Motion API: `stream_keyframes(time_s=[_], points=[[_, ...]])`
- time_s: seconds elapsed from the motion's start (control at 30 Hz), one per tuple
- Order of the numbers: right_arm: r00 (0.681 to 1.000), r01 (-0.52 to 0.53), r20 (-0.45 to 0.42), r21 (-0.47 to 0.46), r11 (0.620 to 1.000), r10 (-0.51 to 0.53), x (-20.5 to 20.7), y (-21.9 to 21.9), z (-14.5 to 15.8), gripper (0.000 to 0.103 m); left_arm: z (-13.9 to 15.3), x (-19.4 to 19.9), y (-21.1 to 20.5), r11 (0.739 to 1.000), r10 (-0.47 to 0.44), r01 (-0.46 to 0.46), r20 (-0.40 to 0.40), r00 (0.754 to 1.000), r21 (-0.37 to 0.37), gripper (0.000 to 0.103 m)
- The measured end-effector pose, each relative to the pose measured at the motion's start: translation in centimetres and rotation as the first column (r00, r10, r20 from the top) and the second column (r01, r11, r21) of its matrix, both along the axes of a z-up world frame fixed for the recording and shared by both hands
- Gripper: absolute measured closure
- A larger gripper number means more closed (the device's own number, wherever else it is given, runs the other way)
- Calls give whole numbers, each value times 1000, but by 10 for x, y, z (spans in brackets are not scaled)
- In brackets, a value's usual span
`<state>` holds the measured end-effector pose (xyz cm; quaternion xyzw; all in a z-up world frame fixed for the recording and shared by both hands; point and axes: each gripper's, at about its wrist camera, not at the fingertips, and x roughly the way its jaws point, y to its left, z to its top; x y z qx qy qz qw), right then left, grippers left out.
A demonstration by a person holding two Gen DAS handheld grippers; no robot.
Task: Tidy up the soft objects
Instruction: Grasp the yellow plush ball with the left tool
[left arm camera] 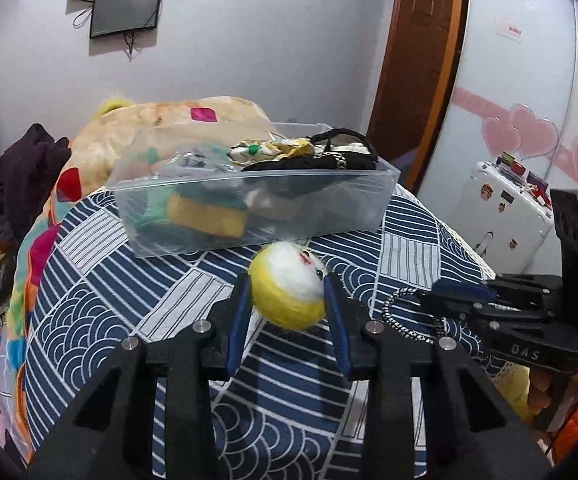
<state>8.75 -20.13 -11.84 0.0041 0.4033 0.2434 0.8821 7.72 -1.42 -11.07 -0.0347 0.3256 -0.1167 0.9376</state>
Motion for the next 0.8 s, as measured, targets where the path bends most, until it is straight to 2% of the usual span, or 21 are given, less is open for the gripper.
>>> stream_keyframes(time_s=[0.17, 0.27, 0.3, 0.33, 0.4, 0.7, 0.8], points=[[1000, -21, -13, -32, 999, 21, -9, 4, -4, 84, -2, -3, 9, 1000, 17, -17, -10, 1000, -7, 67], [999, -33, -32, -17, 999, 32, -10, 4, -9, 84, -3, -4, 10, 1000, 29, -29, -8, 1000, -5, 67], [999, -31, -33, -10, 999, 31, -10, 3, -10, 85, -3, -4, 10, 999, 32, -32, -7, 999, -5, 67], [999, -27, -28, -7, 1000, 27, -10, 3, -9, 92, -2, -4, 11, 999, 36, -36, -5, 999, -8, 67], [999, -27, -23, 4, 1000, 27, -9, 3, -8, 94, 0, -3, 12, 999, 43, -43, 1, 999, -8, 67], [998, -19, 67, 21, 1000, 18, -7, 6, 16, 96, 24, 1, 22, 997, 75, -75, 72, 995, -5, 67], [999, -2, 39, 16, 1000, 1, -4, 6, 15, 95, 29, 0, 25, 996, 88, -88, 92, 992, -2, 67]])
